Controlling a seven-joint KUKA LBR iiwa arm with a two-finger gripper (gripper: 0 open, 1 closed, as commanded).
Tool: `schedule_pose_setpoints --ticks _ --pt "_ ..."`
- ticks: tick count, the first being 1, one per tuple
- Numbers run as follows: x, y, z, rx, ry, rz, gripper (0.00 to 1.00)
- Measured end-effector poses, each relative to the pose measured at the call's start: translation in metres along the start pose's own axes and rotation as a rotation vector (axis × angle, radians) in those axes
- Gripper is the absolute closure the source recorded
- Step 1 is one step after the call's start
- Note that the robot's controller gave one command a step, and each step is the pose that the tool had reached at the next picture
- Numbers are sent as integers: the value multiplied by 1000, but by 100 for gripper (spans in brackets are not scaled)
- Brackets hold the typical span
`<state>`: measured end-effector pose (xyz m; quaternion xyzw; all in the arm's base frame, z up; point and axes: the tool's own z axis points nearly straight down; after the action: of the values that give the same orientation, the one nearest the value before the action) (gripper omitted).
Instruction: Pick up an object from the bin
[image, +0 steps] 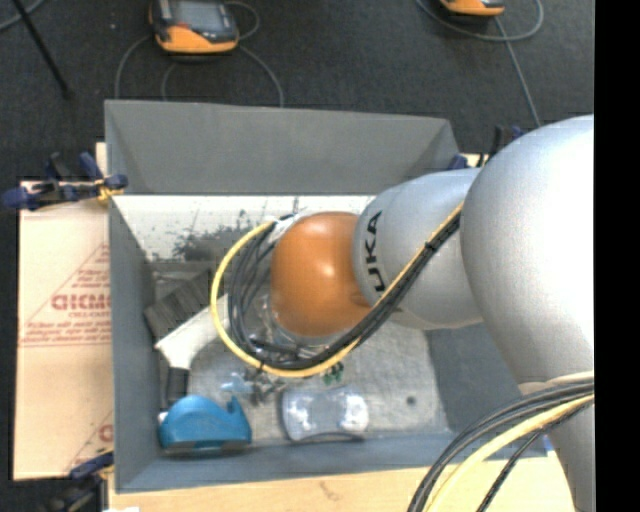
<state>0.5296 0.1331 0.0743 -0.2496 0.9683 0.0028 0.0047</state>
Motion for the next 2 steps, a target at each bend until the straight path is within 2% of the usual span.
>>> schedule_pose_setpoints --ticks 2 --pt "0 0 -2 0 1 1 100"
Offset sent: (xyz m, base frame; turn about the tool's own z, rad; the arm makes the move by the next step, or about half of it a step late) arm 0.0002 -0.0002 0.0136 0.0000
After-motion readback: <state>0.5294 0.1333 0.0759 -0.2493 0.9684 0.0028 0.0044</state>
